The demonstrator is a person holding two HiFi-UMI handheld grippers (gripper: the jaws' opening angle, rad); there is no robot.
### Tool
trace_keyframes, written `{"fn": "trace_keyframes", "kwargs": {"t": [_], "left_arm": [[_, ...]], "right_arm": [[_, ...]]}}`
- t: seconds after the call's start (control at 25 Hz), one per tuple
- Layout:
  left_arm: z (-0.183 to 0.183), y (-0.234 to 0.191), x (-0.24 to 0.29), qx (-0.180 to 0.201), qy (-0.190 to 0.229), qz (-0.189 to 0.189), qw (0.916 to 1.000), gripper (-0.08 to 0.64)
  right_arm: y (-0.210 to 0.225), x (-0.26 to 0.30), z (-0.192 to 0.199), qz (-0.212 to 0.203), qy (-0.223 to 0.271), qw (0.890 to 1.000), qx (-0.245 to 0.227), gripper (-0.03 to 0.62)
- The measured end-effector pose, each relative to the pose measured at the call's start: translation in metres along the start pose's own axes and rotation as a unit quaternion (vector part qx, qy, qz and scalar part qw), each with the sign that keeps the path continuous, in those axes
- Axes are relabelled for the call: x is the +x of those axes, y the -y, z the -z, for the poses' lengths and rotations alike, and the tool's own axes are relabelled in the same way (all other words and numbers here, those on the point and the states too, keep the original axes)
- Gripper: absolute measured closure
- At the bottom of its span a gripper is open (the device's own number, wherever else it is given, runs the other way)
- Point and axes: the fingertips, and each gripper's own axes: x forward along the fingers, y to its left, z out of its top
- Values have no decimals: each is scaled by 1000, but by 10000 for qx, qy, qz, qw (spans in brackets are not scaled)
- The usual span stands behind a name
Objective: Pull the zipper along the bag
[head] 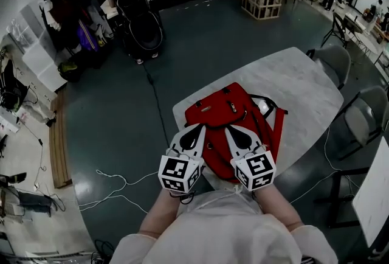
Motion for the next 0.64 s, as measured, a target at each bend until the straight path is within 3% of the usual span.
{"fn": "trace_keyframes", "kwargs": {"t": [0.64], "left_arm": [[6,0,7,-21,-104,-40,9999,540]], "right_arm": [[13,-4,4,179,56,9998,87,566]]}}
